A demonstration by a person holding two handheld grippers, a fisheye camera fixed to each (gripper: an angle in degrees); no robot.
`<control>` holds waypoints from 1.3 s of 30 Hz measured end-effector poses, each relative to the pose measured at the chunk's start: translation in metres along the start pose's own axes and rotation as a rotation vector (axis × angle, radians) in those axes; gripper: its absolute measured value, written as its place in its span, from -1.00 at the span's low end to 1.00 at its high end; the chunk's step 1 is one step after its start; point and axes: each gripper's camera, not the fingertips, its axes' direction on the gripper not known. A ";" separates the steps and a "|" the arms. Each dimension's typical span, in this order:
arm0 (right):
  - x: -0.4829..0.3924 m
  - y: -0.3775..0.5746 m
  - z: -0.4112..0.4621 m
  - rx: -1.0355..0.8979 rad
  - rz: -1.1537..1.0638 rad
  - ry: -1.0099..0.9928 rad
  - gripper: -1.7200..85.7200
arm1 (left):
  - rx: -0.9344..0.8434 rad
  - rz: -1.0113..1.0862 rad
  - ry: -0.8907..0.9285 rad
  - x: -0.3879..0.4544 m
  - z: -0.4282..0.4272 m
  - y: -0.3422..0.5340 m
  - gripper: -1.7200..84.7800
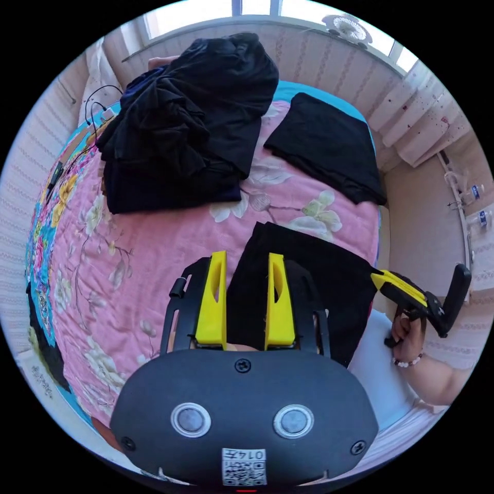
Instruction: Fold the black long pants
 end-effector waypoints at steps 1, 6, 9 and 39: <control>-0.001 0.001 0.000 -0.004 -0.005 0.002 -0.93 | -0.021 0.011 0.008 0.003 0.004 -0.003 -0.73; -0.006 0.002 0.002 -0.035 -0.006 -0.006 -0.93 | -0.034 0.047 0.043 0.012 0.003 0.002 -0.89; -0.016 0.006 0.003 -0.044 -0.020 0.025 -0.93 | -0.007 0.035 0.037 0.015 -0.008 0.015 -0.94; -0.496 0.190 -0.003 -0.410 -0.883 -0.409 -0.94 | 0.350 -0.552 -0.120 -0.091 -0.293 0.536 -0.97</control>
